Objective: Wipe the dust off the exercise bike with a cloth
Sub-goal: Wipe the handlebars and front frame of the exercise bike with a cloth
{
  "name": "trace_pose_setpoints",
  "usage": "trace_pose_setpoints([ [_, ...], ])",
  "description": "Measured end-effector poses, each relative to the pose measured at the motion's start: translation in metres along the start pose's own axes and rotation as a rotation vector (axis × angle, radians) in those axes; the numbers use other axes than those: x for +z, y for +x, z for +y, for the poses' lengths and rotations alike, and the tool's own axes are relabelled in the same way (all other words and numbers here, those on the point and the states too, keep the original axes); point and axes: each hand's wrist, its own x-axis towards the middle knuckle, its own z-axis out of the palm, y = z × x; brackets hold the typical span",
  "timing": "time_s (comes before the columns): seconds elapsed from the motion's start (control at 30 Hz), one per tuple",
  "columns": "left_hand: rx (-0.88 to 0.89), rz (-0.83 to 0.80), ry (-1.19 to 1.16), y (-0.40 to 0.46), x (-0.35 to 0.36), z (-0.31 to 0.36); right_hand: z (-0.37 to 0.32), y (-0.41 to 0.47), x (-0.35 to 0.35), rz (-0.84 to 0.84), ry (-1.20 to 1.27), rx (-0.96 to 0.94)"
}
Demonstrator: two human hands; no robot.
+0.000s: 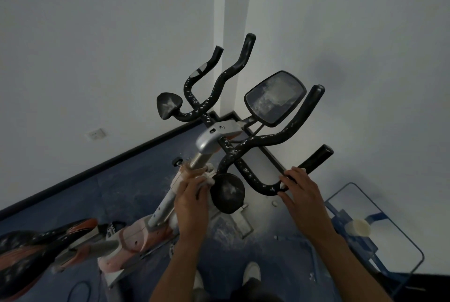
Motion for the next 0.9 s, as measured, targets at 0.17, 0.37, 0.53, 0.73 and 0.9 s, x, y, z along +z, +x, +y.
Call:
trace_pose_setpoints([
  [0.17, 0.210, -0.186, 0.078, 0.013, 0.008, 0.025, 0.001, -0.001, 0.001, -0.002, -0.001, 0.003],
  [0.37, 0.056, -0.058, -0.033, -0.004, -0.008, 0.002, 0.004, -0.002, 0.003, -0.020, 0.001, 0.019],
  [0.53, 0.180, -0.185, -0.025, 0.002, 0.009, 0.012, 0.003, -0.003, 0.004, -0.017, 0.008, 0.021],
  [0.73, 0.119, -0.116, 0.120, -0.012, 0.005, -0.024, 0.004, -0.003, 0.005, -0.008, 0.014, 0.027],
  [0.9, 0.122, -0.063, 0.005, -0.007, 0.002, -0.002, 0.003, -0.003, 0.005, -0.012, 0.012, 0.026],
])
